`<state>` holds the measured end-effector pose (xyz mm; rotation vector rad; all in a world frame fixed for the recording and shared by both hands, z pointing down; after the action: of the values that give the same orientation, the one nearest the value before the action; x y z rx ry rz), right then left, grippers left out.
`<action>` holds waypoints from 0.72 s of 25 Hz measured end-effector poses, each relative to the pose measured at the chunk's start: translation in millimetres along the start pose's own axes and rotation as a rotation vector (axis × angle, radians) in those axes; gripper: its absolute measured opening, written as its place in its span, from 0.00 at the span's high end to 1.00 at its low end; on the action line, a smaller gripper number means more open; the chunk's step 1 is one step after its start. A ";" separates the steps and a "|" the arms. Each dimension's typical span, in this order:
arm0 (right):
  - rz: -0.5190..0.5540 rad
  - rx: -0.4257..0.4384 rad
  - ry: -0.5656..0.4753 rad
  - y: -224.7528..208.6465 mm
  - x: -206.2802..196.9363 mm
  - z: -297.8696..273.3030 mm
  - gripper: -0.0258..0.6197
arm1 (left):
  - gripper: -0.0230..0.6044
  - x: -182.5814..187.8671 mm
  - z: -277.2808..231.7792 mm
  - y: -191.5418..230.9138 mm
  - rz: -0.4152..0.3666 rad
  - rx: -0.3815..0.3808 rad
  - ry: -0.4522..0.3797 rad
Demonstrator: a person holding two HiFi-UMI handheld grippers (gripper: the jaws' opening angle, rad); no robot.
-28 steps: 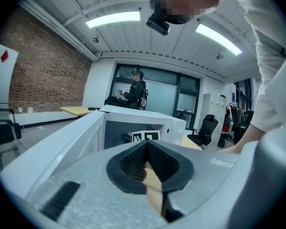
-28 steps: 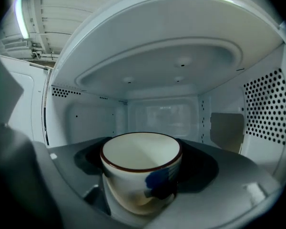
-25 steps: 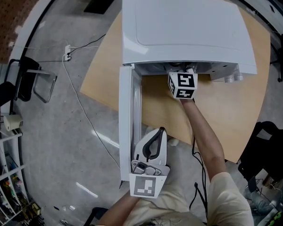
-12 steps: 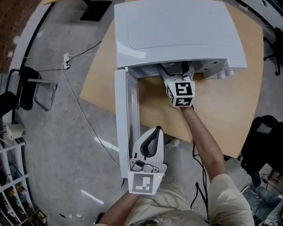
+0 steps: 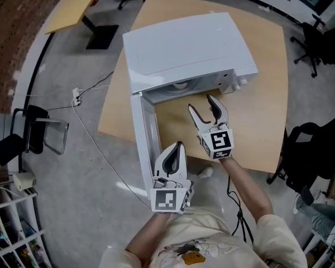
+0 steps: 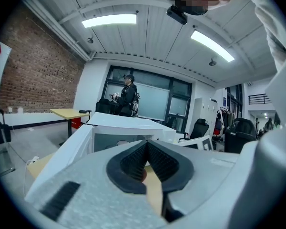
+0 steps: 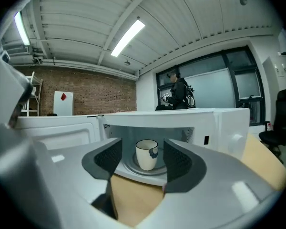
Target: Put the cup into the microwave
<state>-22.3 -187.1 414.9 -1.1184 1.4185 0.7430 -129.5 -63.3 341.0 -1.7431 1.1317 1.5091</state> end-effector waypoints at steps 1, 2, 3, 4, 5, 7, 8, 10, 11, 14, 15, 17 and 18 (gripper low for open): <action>-0.007 -0.009 0.003 1.0 4.6 14.1 0.58 | 0.96 2.5 0.4 -0.9 0.001 -0.004 -0.004; -0.013 -0.020 0.004 2.5 9.1 28.0 0.67 | 0.96 4.8 0.6 -2.4 -0.002 -0.011 -0.008; -0.014 -0.030 0.005 5.2 13.8 41.7 0.78 | 0.96 6.7 0.7 -4.5 -0.007 -0.023 -0.010; -0.012 -0.036 0.004 9.0 18.6 55.0 0.84 | 0.96 8.3 0.9 -7.3 -0.015 -0.038 -0.011; -0.010 -0.041 0.005 13.4 23.1 67.9 0.89 | 0.96 9.5 1.2 -10.6 -0.022 -0.054 -0.011; -0.007 -0.040 0.016 22.3 30.3 90.5 0.95 | 0.96 11.2 1.2 -18.3 -0.035 -0.085 -0.008; -0.004 -0.035 0.026 26.3 32.0 100.6 0.95 | 0.96 11.6 1.1 -22.7 -0.041 -0.098 -0.009; 0.002 -0.026 0.038 34.7 35.1 120.4 0.95 | 0.96 11.4 1.9 -31.7 -0.050 -0.122 -0.009; 0.001 -0.021 0.037 39.0 37.3 130.1 0.95 | 0.96 10.9 2.9 -36.5 -0.052 -0.135 -0.008; -0.008 -0.013 0.022 47.9 42.1 158.2 0.95 | 0.96 8.1 7.8 -52.2 -0.061 -0.181 0.000; -0.008 -0.015 0.019 49.7 42.5 166.7 0.95 | 0.96 6.9 9.4 -57.8 -0.067 -0.198 0.004; -0.008 -0.023 0.018 52.7 41.6 182.1 0.95 | 0.96 2.9 11.1 -68.1 -0.079 -0.232 0.017; -0.003 -0.026 0.015 54.3 40.6 188.8 0.95 | 0.96 0.3 11.3 -72.6 -0.085 -0.248 0.026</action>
<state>1.4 -5.0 334.2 -1.1477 1.4235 0.7539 -71.9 -18.7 330.5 -1.9528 0.9005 1.6350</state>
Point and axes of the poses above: the fingertips, and each gripper's own axes: z backward along the fingers, y to its left, x out of its top, the point moved 3 cm from there along z, backward along the fingers, and after that the axes turned 6 degrees about -z, right-handed, at the moved point
